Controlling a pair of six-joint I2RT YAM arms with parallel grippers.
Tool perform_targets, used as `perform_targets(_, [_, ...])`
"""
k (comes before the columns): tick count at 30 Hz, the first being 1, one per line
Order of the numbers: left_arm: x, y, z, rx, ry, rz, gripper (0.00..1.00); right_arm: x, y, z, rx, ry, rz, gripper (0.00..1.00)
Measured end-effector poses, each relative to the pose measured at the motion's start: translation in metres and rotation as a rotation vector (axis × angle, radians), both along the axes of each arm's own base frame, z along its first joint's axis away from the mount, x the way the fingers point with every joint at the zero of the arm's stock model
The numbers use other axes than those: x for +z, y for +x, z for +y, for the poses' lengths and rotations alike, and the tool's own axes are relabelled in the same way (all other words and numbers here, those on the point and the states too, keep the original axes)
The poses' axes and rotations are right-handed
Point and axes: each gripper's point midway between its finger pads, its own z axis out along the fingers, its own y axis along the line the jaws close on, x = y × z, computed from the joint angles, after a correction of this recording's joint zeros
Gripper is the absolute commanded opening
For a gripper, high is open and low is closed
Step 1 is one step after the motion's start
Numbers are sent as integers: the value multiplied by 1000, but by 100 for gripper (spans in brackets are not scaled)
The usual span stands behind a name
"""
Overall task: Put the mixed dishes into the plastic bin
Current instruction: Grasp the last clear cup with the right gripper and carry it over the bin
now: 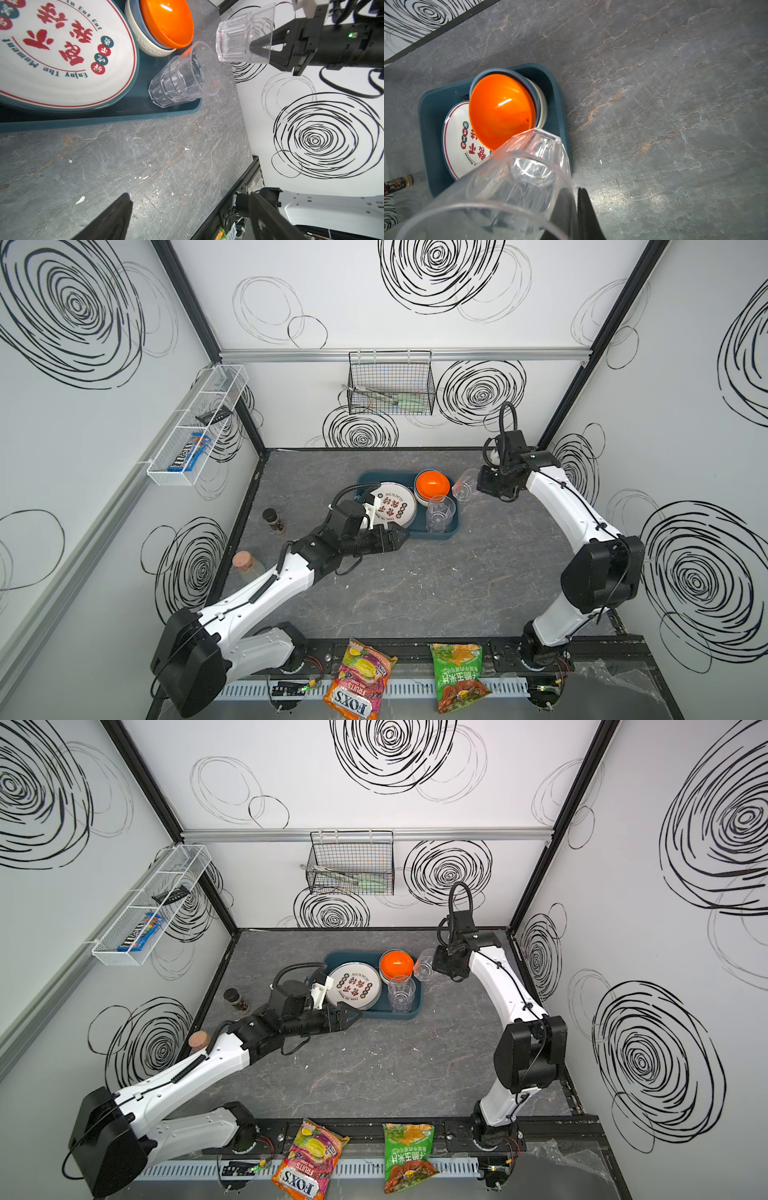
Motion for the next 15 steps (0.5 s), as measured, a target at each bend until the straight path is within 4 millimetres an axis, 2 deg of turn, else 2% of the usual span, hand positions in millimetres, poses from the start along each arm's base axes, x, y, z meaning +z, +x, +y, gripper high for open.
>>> perform_targets(7, [-6, -3, 5, 7, 6, 13, 91, 18, -6, 23, 77, -10, -24, 3])
perform_targets(15, [-11, -5, 9, 13, 8, 23, 92, 25, -16, 41, 145, -31, -20, 3])
